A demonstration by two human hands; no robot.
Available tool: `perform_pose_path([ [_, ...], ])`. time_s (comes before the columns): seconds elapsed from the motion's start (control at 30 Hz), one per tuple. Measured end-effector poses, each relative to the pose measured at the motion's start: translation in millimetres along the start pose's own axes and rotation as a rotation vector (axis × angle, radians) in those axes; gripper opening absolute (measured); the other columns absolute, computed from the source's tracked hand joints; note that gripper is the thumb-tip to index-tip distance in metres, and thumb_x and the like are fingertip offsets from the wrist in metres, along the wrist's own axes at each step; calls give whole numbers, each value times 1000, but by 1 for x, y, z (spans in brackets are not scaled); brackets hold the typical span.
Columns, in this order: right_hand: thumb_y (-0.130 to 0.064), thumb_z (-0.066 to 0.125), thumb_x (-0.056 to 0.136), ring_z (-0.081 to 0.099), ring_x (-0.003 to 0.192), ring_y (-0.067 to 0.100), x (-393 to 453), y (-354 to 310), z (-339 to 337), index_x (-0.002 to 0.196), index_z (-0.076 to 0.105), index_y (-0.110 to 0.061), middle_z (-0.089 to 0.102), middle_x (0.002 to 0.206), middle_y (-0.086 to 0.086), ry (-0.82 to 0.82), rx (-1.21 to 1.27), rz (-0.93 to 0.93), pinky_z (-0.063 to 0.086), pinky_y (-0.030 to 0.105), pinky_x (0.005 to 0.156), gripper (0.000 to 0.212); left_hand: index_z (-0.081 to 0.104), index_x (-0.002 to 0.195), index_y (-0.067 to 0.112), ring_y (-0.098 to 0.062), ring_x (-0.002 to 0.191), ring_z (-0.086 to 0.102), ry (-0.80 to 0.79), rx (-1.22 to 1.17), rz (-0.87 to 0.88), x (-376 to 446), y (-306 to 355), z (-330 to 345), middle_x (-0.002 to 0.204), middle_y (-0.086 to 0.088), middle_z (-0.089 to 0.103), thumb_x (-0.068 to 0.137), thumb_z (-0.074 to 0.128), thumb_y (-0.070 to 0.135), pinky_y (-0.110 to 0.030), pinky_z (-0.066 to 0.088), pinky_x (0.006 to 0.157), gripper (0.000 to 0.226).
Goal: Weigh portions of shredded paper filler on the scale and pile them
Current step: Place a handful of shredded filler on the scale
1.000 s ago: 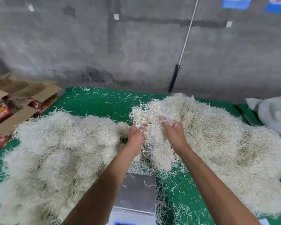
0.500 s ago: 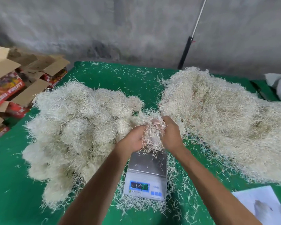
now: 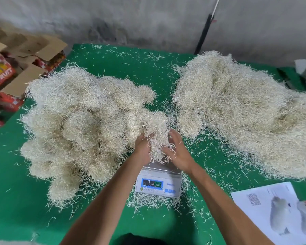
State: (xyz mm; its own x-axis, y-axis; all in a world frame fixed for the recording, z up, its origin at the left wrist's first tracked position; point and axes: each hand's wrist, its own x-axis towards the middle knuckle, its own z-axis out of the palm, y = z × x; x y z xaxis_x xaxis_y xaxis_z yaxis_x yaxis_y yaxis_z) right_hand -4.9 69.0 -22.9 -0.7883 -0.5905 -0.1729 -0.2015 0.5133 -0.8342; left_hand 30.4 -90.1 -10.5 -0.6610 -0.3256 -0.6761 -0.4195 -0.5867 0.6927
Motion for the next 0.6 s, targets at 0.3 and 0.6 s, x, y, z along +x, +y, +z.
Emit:
perform_pose_path([
  [0.3, -59, 65, 86, 55, 66, 11, 6, 11, 7, 127, 48, -13, 54, 109, 5, 423, -399, 95, 54, 32, 55, 64, 60, 114, 29, -27, 108, 63, 2, 275, 70, 7, -27, -27, 129, -8, 60, 88, 53, 72, -49, 61, 82, 51],
  [0.6, -76, 61, 85, 66, 88, 14, -14, 28, 11, 148, 41, -19, 41, 143, 1, 295, -259, 182, 58, 30, 79, 87, 61, 126, 18, -12, 85, 65, 99, 303, 310, 6, -45, -64, 106, 5, 63, 97, 64, 20, -25, 60, 72, 29],
])
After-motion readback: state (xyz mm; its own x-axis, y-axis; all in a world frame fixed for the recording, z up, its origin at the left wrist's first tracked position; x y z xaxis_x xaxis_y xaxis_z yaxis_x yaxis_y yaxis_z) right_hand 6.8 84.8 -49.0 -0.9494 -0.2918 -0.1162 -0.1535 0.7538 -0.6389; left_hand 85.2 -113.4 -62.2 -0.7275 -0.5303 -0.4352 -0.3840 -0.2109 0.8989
